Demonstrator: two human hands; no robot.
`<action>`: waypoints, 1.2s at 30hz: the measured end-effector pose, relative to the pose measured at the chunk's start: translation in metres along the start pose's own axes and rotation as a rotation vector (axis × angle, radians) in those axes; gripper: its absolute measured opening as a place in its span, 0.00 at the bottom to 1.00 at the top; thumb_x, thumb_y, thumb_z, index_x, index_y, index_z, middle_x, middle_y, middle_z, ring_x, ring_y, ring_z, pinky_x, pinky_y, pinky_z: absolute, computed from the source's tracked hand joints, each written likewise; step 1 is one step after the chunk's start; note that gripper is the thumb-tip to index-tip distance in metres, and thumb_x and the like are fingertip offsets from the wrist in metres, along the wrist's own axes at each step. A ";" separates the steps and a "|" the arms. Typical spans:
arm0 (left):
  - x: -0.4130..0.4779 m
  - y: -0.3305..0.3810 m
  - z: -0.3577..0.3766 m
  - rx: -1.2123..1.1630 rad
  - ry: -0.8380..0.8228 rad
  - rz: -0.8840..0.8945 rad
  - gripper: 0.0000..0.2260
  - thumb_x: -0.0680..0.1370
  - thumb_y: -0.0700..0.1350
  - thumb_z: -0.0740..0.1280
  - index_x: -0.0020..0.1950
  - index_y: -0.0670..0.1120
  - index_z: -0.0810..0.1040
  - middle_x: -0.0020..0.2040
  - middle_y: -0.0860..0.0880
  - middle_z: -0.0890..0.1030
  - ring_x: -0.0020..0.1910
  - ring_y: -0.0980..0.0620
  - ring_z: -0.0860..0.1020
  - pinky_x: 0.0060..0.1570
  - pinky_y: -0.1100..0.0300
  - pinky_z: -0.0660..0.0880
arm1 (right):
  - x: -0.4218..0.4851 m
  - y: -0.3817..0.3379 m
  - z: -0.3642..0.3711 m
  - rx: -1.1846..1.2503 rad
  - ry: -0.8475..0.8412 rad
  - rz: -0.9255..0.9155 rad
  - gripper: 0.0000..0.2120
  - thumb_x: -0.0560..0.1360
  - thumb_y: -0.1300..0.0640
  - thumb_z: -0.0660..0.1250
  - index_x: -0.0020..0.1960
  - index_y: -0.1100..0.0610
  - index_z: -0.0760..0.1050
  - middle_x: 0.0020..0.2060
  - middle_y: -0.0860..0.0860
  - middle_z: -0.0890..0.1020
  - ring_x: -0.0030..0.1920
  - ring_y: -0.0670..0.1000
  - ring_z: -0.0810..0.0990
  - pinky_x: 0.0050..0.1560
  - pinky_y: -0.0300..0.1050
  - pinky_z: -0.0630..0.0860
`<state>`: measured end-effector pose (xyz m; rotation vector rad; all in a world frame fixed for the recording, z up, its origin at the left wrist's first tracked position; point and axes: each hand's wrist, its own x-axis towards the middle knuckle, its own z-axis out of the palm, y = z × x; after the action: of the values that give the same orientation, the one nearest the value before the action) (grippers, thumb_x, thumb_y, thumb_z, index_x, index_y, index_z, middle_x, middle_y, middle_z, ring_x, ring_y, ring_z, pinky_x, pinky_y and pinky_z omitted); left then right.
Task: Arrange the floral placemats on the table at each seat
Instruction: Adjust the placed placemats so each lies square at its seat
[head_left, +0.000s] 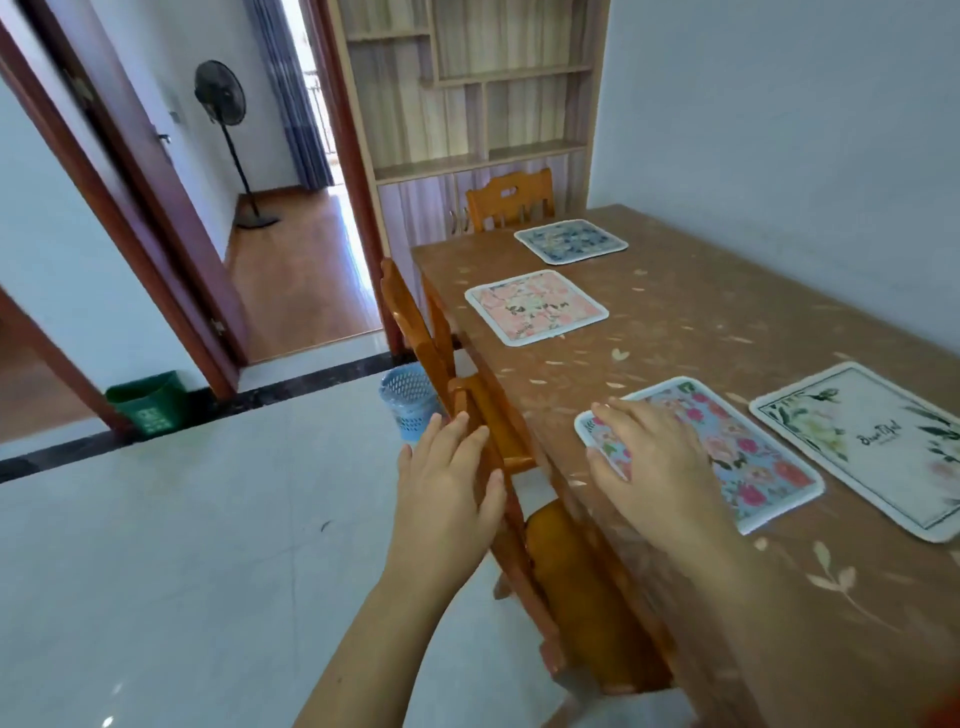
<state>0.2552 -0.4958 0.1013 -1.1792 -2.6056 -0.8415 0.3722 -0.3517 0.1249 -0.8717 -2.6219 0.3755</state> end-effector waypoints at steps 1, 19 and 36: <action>0.004 -0.014 -0.008 0.004 -0.011 0.019 0.19 0.77 0.51 0.60 0.68 0.51 0.67 0.71 0.50 0.65 0.72 0.49 0.57 0.71 0.45 0.52 | 0.000 -0.014 0.003 -0.015 0.007 0.023 0.21 0.76 0.48 0.60 0.68 0.50 0.65 0.67 0.50 0.69 0.67 0.53 0.64 0.69 0.57 0.60; 0.170 -0.111 0.034 -0.065 -0.231 0.400 0.20 0.79 0.52 0.56 0.70 0.51 0.62 0.73 0.51 0.61 0.73 0.50 0.51 0.66 0.51 0.39 | 0.108 -0.067 0.075 -0.138 0.231 0.324 0.19 0.72 0.55 0.67 0.62 0.57 0.73 0.61 0.57 0.76 0.62 0.60 0.71 0.61 0.60 0.65; 0.332 -0.107 0.136 -0.217 -0.490 0.950 0.21 0.78 0.51 0.57 0.70 0.47 0.63 0.72 0.47 0.63 0.72 0.50 0.53 0.69 0.48 0.45 | 0.188 -0.034 0.121 -0.362 0.351 0.657 0.22 0.65 0.57 0.75 0.56 0.62 0.76 0.53 0.62 0.80 0.54 0.64 0.77 0.52 0.70 0.72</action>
<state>-0.0367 -0.2640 0.0627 -2.6085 -1.8033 -0.6557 0.1643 -0.2790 0.0736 -1.7426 -2.0505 -0.1047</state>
